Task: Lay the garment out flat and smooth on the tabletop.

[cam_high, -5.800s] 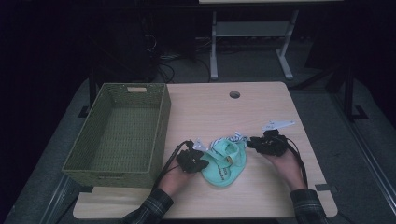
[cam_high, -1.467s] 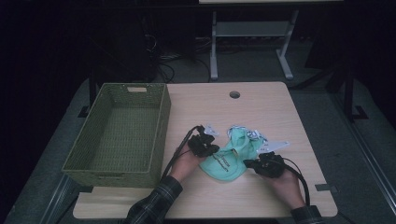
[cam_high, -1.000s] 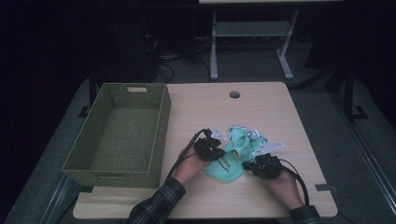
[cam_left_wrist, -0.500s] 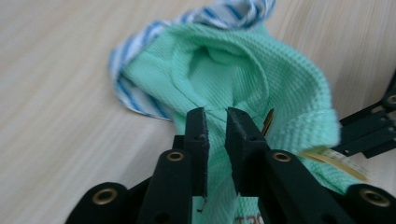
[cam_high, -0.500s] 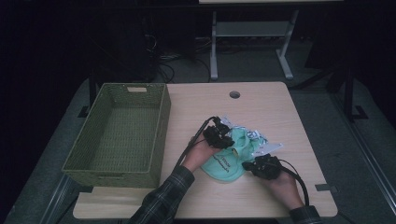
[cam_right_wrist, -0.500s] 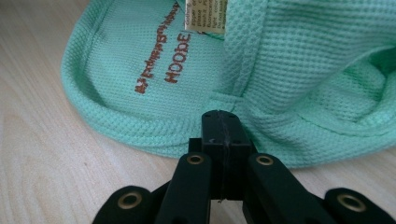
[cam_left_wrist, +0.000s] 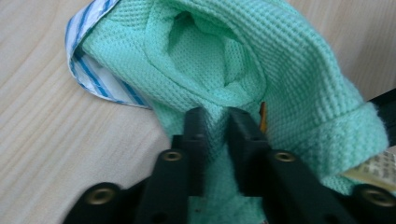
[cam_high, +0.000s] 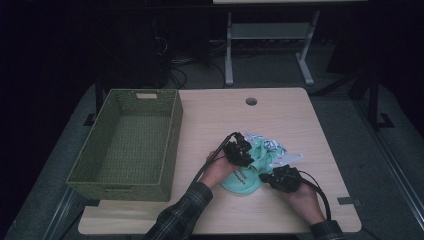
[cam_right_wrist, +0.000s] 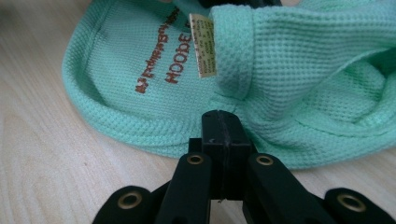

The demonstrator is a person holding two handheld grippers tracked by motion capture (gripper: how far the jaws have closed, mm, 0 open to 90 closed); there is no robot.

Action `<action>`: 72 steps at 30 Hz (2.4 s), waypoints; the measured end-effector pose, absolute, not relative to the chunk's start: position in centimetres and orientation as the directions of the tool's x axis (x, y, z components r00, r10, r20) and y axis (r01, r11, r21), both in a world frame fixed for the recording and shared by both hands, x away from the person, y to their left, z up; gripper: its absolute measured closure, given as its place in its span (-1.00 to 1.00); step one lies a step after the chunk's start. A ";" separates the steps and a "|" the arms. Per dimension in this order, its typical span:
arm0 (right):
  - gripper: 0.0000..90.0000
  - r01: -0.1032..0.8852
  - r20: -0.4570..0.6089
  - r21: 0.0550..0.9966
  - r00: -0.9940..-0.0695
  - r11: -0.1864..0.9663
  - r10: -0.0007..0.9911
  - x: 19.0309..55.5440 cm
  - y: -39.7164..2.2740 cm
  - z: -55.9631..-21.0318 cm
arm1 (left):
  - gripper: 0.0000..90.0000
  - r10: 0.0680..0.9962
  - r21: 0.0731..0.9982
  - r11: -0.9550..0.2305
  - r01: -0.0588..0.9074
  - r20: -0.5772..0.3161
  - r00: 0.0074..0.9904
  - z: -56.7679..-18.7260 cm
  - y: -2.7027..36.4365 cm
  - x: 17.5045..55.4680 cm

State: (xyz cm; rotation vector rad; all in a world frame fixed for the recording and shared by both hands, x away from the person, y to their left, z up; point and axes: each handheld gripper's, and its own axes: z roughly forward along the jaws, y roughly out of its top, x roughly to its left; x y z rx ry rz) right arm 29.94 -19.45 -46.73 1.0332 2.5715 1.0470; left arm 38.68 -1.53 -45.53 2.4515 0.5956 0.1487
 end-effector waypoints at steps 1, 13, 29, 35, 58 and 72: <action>0.99 0.535 0.087 0.671 -0.745 0.514 0.662 29.9 -19.5 -46.7 | 0.83 0.450 0.588 -0.714 0.381 -0.033 0.893 -45.6 -1.5 38.7; 0.99 0.531 0.080 0.672 -0.745 0.516 0.662 29.9 -19.4 -46.7 | 0.89 0.489 0.645 -0.652 0.399 -0.045 0.871 -43.3 0.1 39.4; 0.99 0.535 0.084 0.671 -0.743 0.514 0.664 29.9 -19.4 -46.7 | 0.93 0.592 0.641 -0.616 0.457 -0.005 0.806 -43.1 2.6 41.7; 0.99 0.539 0.086 0.668 -0.741 0.513 0.666 29.9 -19.4 -46.7 | 0.92 0.619 0.603 -0.645 0.471 0.050 0.784 -43.8 2.9 42.0; 0.99 0.528 0.088 0.686 -0.744 0.501 0.662 29.6 -19.5 -45.8 | 0.99 0.637 0.573 -0.623 0.532 -0.023 0.771 -44.9 5.9 38.9; 0.99 0.545 0.062 0.649 -0.733 0.531 0.677 30.2 -19.8 -46.4 | 0.99 0.576 0.540 -0.680 0.496 -0.026 0.817 -45.1 5.8 36.4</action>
